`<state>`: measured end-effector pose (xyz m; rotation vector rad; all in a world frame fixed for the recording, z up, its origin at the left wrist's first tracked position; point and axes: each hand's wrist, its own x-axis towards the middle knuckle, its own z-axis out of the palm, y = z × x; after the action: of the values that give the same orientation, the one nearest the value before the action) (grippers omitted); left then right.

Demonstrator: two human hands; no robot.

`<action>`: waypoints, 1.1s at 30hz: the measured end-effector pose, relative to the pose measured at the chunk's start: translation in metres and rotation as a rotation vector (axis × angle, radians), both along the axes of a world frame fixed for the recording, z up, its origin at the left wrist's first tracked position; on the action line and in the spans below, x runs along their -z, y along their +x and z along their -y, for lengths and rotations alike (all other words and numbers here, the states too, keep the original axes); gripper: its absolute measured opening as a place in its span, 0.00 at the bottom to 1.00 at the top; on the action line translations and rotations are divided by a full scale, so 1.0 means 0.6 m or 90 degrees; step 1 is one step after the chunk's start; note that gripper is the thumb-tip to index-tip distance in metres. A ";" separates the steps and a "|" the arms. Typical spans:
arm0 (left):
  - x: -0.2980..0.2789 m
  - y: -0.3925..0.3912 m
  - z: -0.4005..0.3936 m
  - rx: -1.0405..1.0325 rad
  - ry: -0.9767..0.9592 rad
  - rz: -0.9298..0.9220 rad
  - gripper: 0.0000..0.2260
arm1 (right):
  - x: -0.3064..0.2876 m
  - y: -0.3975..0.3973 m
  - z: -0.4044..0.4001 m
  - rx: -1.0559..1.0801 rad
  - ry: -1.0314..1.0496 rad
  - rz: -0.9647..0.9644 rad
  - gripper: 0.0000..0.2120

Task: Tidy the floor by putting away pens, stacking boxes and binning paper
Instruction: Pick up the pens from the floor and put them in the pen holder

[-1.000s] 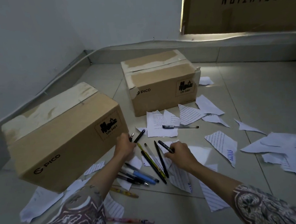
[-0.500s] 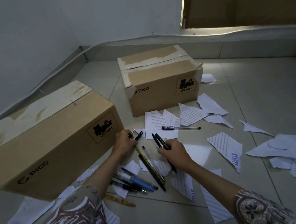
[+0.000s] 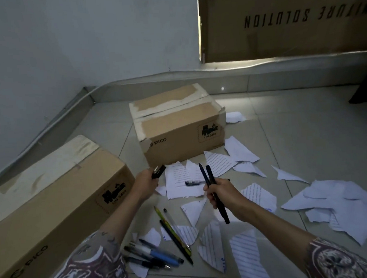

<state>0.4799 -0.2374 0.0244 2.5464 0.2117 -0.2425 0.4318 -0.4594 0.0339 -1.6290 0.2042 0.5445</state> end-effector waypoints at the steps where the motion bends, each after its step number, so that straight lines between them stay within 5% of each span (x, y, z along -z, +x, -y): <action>1: -0.026 0.006 0.008 0.017 0.001 -0.007 0.07 | -0.023 0.005 0.008 0.006 -0.002 -0.002 0.07; 7: -0.230 0.018 0.091 0.144 -0.031 -0.022 0.01 | -0.211 0.010 0.067 0.061 -0.019 0.051 0.10; 17: -0.695 0.026 0.290 0.335 -0.111 0.076 0.11 | -0.662 0.002 0.214 0.156 -0.108 0.220 0.18; 24: -0.955 0.000 0.409 0.422 -0.103 0.084 0.12 | -0.915 -0.033 0.314 0.259 -0.113 0.267 0.06; 33: -1.208 -0.025 0.534 0.550 -0.110 0.077 0.10 | -1.171 -0.088 0.446 0.395 -0.147 0.310 0.07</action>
<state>0.4649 -0.5577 0.7493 2.3163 -0.9280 -0.4016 0.3793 -0.7270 0.7364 -1.7547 0.3961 -0.3598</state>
